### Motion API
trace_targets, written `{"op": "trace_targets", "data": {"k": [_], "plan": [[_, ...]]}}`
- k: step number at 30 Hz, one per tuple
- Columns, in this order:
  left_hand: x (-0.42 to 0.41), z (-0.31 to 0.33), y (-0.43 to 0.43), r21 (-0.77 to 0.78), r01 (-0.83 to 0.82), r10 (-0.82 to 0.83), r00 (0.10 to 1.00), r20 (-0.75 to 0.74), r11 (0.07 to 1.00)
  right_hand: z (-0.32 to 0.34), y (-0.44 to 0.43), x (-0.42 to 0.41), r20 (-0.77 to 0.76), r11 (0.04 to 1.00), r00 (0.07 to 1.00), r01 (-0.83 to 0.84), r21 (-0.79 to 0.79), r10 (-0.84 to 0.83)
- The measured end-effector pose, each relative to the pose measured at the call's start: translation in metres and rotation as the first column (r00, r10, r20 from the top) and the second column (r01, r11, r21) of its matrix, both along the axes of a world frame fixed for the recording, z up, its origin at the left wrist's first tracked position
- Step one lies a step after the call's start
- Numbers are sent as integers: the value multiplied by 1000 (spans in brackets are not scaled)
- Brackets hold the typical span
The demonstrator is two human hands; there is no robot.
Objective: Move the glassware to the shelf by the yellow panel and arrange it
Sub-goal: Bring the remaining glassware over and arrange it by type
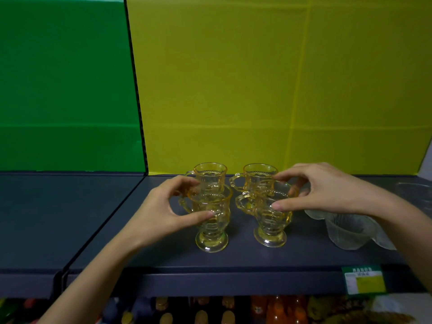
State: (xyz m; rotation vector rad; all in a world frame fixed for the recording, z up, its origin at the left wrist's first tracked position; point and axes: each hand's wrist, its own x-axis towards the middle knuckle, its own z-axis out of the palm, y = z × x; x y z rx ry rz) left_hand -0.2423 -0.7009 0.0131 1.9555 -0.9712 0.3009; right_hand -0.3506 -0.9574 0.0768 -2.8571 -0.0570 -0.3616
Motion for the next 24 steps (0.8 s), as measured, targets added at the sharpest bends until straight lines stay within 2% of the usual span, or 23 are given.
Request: {"op": "trace_targets", "data": {"k": [4, 9, 18, 20, 24], "plan": [[2, 0, -6, -17, -62, 62, 998, 31, 998, -4, 1, 0, 27, 998, 1000, 4, 65, -6], [6, 2, -5, -12, -44, 44, 999, 21, 999, -8, 3, 2, 70, 993, 997, 19, 115, -27], [5, 4, -8, 33, -39, 38, 998, 42, 999, -17, 5, 4, 136, 992, 989, 32, 118, -48], [1, 7, -9, 48, -94, 89, 991, 104, 994, -15, -1, -3, 138, 994, 990, 17, 104, -32], [-25, 25, -19, -55, -119, 129, 956, 264, 991, 6, -40, -29, 162, 984, 985, 28, 178, -57]]}}
